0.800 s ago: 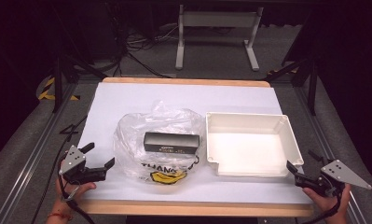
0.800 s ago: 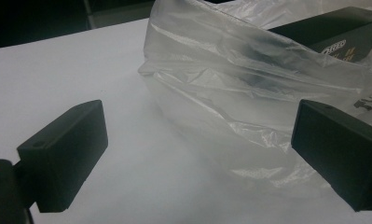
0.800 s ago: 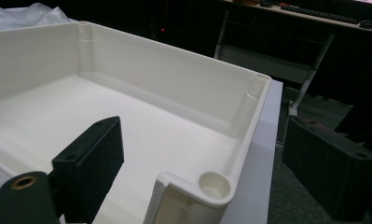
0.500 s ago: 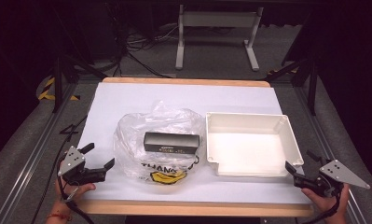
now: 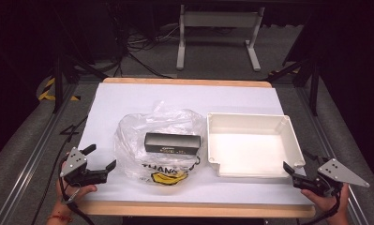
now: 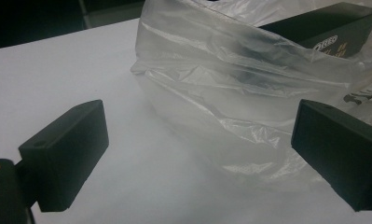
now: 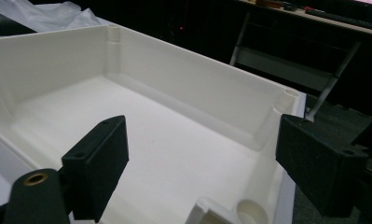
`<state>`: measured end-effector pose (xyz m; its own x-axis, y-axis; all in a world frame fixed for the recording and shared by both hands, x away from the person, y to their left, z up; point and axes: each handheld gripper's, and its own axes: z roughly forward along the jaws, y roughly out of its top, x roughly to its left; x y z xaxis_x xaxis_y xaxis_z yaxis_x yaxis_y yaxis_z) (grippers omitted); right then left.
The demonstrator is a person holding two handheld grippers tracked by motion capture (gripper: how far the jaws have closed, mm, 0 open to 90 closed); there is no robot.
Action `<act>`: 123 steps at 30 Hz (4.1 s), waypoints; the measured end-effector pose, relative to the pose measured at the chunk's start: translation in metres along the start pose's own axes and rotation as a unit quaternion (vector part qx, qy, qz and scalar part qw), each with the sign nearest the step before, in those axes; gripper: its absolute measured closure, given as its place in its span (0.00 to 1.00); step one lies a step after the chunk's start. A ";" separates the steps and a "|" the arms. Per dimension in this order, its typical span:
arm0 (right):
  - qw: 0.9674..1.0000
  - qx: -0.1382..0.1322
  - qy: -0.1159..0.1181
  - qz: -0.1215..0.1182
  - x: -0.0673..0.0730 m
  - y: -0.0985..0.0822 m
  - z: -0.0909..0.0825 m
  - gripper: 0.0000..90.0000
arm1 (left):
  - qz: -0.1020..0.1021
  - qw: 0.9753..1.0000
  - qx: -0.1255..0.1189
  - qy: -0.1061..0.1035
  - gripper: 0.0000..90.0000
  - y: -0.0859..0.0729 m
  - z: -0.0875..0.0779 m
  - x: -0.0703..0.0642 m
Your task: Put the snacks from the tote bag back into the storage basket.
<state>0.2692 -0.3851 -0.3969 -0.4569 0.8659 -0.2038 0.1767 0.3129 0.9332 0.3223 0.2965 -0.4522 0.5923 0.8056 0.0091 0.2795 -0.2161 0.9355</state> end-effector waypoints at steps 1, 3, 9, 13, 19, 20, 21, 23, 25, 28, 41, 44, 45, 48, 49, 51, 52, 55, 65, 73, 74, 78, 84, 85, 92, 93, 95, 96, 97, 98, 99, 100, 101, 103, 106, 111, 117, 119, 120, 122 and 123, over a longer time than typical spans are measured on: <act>1.000 0.001 0.009 0.000 0.000 0.002 0.001 0.23 | 0.000 1.000 0.000 0.000 0.05 0.000 0.000 0.000; 1.000 0.002 0.019 0.002 0.001 0.005 0.002 0.24 | 0.001 1.000 -0.001 -0.002 0.05 0.000 -0.001 0.001; 0.997 0.018 0.064 -0.030 0.014 0.028 0.013 0.26 | 0.000 1.000 -0.004 -0.002 0.05 -0.001 -0.002 0.001; 0.994 0.032 0.095 -0.044 0.023 0.045 0.026 0.26 | 0.006 1.000 0.000 0.000 0.06 -0.001 -0.001 -0.001; 0.990 0.048 0.116 -0.069 0.034 0.062 0.045 0.28 | 0.014 1.000 0.000 0.003 0.06 0.000 -0.001 -0.004; 0.989 0.048 0.120 -0.074 0.036 0.066 0.049 0.28 | 0.018 1.000 0.001 0.003 0.06 0.000 -0.001 -0.005; 0.988 0.049 0.126 -0.078 0.039 0.069 0.052 0.28 | 0.020 1.000 0.004 0.001 0.06 0.001 -0.001 -0.006; 0.985 0.054 0.136 -0.090 0.046 0.078 0.062 0.28 | 0.023 1.000 0.005 0.001 0.06 0.000 0.000 -0.007; 0.983 0.054 0.146 -0.098 0.053 0.084 0.071 0.28 | 0.024 1.000 0.006 0.002 0.06 0.000 0.000 -0.007; 0.978 0.062 0.165 -0.114 0.065 0.093 0.088 0.28 | 0.029 1.000 0.007 0.002 0.06 0.000 0.000 -0.008; 0.962 0.069 0.226 -0.139 0.093 0.120 0.135 0.29 | 0.044 0.999 0.012 0.002 0.07 0.000 0.000 -0.011; 0.956 0.072 0.248 -0.141 0.100 0.129 0.149 0.31 | 0.042 0.999 0.013 0.000 0.07 0.000 0.000 -0.011; 0.956 0.072 0.248 -0.141 0.100 0.129 0.149 0.31 | 0.042 0.999 0.013 0.000 0.07 0.000 0.000 -0.011; 0.948 0.080 0.264 -0.158 0.110 0.137 0.163 0.33 | 0.041 0.999 0.012 -0.001 0.07 0.000 -0.001 -0.011; 0.944 0.089 0.269 -0.167 0.115 0.140 0.170 0.33 | 0.041 0.999 0.012 -0.001 0.07 0.000 -0.001 -0.011; 0.935 0.105 0.282 -0.187 0.126 0.144 0.183 0.35 | 0.042 0.999 0.013 -0.002 0.07 0.000 -0.001 -0.011; 0.931 0.112 0.290 -0.192 0.130 0.146 0.187 0.35 | 0.041 0.999 0.013 -0.003 0.07 0.000 0.000 -0.011; 0.926 0.123 0.294 -0.203 0.136 0.148 0.195 0.35 | 0.041 0.999 0.015 -0.006 0.07 0.000 0.000 -0.010; 0.899 0.170 0.325 -0.241 0.161 0.153 0.228 0.37 | 0.036 0.999 0.013 -0.007 0.07 -0.001 -0.001 -0.012; 0.883 0.198 0.341 -0.253 0.171 0.153 0.245 0.36 | 0.033 0.999 0.010 -0.011 0.07 -0.001 -0.005 -0.013; 0.882 0.200 0.343 -0.254 0.172 0.154 0.246 0.36 | 0.030 0.999 0.009 -0.011 0.08 -0.001 -0.005 -0.014; 0.877 0.205 0.345 -0.264 0.177 0.154 0.250 0.36 | 0.028 0.999 0.007 -0.012 0.08 -0.002 -0.010 -0.015; 0.867 0.229 0.348 -0.272 0.182 0.153 0.262 0.35 | 0.018 1.000 0.009 -0.005 0.08 -0.006 -0.018 -0.013; 0.864 0.234 0.353 -0.272 0.183 0.153 0.265 0.35 | 0.017 1.000 0.009 -0.002 0.08 -0.008 -0.021 -0.013; 0.848 0.258 0.360 -0.291 0.189 0.150 0.274 0.36 | 0.014 1.000 0.011 0.009 0.08 -0.012 -0.030 -0.014; 0.847 0.264 0.359 -0.291 0.190 0.150 0.276 0.36 | 0.013 1.000 0.012 0.010 0.08 -0.013 -0.031 -0.014; 0.844 0.273 0.356 -0.293 0.191 0.147 0.282 0.36 | 0.012 1.000 0.013 0.010 0.08 -0.013 -0.033 -0.014; 0.842 0.277 0.357 -0.296 0.191 0.146 0.283 0.36 | 0.013 1.000 0.013 0.013 0.08 -0.013 -0.034 -0.014; 0.842 0.277 0.357 -0.296 0.191 0.146 0.283 0.36 | 0.013 1.000 0.013 0.013 0.08 -0.013 -0.034 -0.014; 0.839 0.285 0.357 -0.296 0.191 0.146 0.284 0.36 | 0.014 1.000 0.015 0.012 0.08 -0.014 -0.034 -0.014; 0.837 0.288 0.359 -0.296 0.192 0.144 0.285 0.36 | 0.016 1.000 0.017 0.012 0.08 -0.014 -0.034 -0.015; 0.835 0.289 0.362 -0.297 0.192 0.144 0.287 0.36 | 0.016 1.000 0.018 0.012 0.08 -0.014 -0.034 -0.015; 0.832 0.293 0.363 -0.300 0.193 0.144 0.288 0.37 | 0.016 1.000 0.018 0.012 0.08 -0.014 -0.034 -0.015; 0.827 0.301 0.368 -0.301 0.194 0.143 0.289 0.39 | 0.017 1.000 0.017 0.014 0.08 -0.014 -0.034 -0.015; 0.822 0.300 0.374 -0.308 0.197 0.142 0.290 0.44 | 0.017 1.000 0.017 0.014 0.08 -0.014 -0.034 -0.015; 0.821 0.291 0.376 -0.317 0.198 0.144 0.288 0.47 | 0.017 1.000 0.017 0.011 0.08 -0.014 -0.033 -0.016; 0.812 0.281 0.388 -0.334 0.204 0.149 0.283 0.47 | 0.020 1.000 0.019 0.008 0.08 -0.012 -0.030 -0.016; 0.815 0.274 0.385 -0.335 0.207 0.153 0.282 0.47 | 0.019 1.000 0.019 0.008 0.08 -0.012 -0.029 -0.016; 0.815 0.272 0.386 -0.336 0.208 0.154 0.281 0.47 | 0.018 1.000 0.018 0.005 0.08 -0.012 -0.028 -0.016; 0.815 0.270 0.388 -0.336 0.209 0.155 0.281 0.47 | 0.018 1.000 0.019 0.004 0.08 -0.012 -0.028 -0.016; 0.819 0.265 0.384 -0.334 0.210 0.157 0.279 0.47 | 0.019 1.000 0.020 0.004 0.08 -0.012 -0.027 -0.016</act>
<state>0.4445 -0.0456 -0.3758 -0.9836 -0.0039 -0.1801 -0.0748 0.9182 0.3889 0.2890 0.3016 -0.4541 0.5975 0.8005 0.0462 0.2869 -0.2672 0.9200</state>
